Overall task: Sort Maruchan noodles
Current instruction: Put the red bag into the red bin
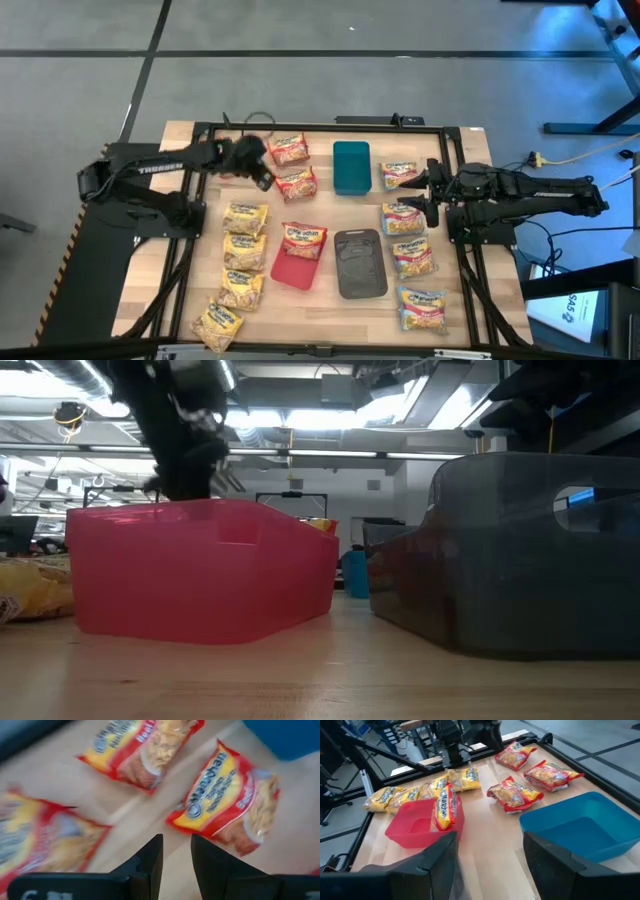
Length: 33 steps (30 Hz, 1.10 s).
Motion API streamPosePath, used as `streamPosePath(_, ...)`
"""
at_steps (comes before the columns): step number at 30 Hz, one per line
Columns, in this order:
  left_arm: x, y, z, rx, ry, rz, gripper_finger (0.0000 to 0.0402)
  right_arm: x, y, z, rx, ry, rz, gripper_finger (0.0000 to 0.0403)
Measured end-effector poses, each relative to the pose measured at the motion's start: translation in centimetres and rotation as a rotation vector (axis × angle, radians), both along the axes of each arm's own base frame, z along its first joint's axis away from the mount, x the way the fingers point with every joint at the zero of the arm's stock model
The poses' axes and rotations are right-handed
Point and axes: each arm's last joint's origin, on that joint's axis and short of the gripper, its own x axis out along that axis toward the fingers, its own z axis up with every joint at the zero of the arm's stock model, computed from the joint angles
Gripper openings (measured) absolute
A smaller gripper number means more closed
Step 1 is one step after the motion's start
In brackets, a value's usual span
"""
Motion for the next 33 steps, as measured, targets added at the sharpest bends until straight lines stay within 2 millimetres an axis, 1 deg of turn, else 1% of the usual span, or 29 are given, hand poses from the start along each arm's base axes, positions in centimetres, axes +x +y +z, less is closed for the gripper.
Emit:
streamPosePath(4,-0.8,3.9,-1.5,-0.117,-0.040,0.075,0.0095,0.0,0.0,0.0,0.021,-0.003,-0.026,0.0225)
streamPosePath(7,-1.6,5.6,-2.5,-0.188,-0.034,0.123,0.0095,0.0,0.0,0.0,0.037,-0.004,-0.031,0.0225)
streamPosePath(10,-2.0,6.2,-2.8,-0.234,-0.055,0.130,0.0095,0.0,-0.1,0.0,0.038,-0.004,-0.035,0.0225)
streamPosePath(13,-1.8,6.0,-2.7,-0.263,-0.080,0.095,0.0095,0.4,-0.2,-0.2,0.028,0.017,-0.080,0.0225)
streamPosePath(16,-1.4,4.3,-1.5,-0.244,-0.111,-0.025,0.0095,1.6,-0.3,-0.8,0.006,0.064,-0.132,0.0225)
streamPosePath(18,-1.0,2.5,-0.4,-0.207,-0.125,-0.113,0.0095,2.8,-0.4,-1.0,-0.019,0.059,-0.152,0.0225)
streamPosePath(19,-1.0,1.5,0.2,-0.182,-0.129,-0.149,0.0095,3.5,-0.4,-0.8,-0.034,0.034,-0.150,0.0225)
streamPosePath(22,-1.7,-1.7,2.4,-0.107,-0.157,-0.222,0.0093,5.5,-0.5,0.8,-0.110,-0.018,-0.164,0.0225)
streamPosePath(25,-2.8,-4.7,4.0,-0.061,-0.188,-0.244,0.0092,7.4,-0.8,2.5,-0.198,0.014,-0.226,0.0225)
streamPosePath(27,-3.4,-6.5,4.8,-0.031,-0.220,-0.256,0.0092,8.6,-1.4,4.2,-0.232,0.011,-0.262,0.0225)
streamPosePath(29,-3.5,-7.9,5.0,-0.006,-0.246,-0.262,0.0092,9.9,-2.4,5.7,-0.240,0.026,-0.295,0.0225)
streamPosePath(30,-3.5,-8.6,4.8,-0.001,-0.246,-0.273,0.0092,10.6,-2.9,6.2,-0.230,0.046,-0.310,0.0225)
streamPosePath(33,-3.5,-10.6,3.0,-0.005,-0.202,-0.301,0.0092,12.7,-4.7,6.7,-0.184,0.156,-0.338,0.0225)
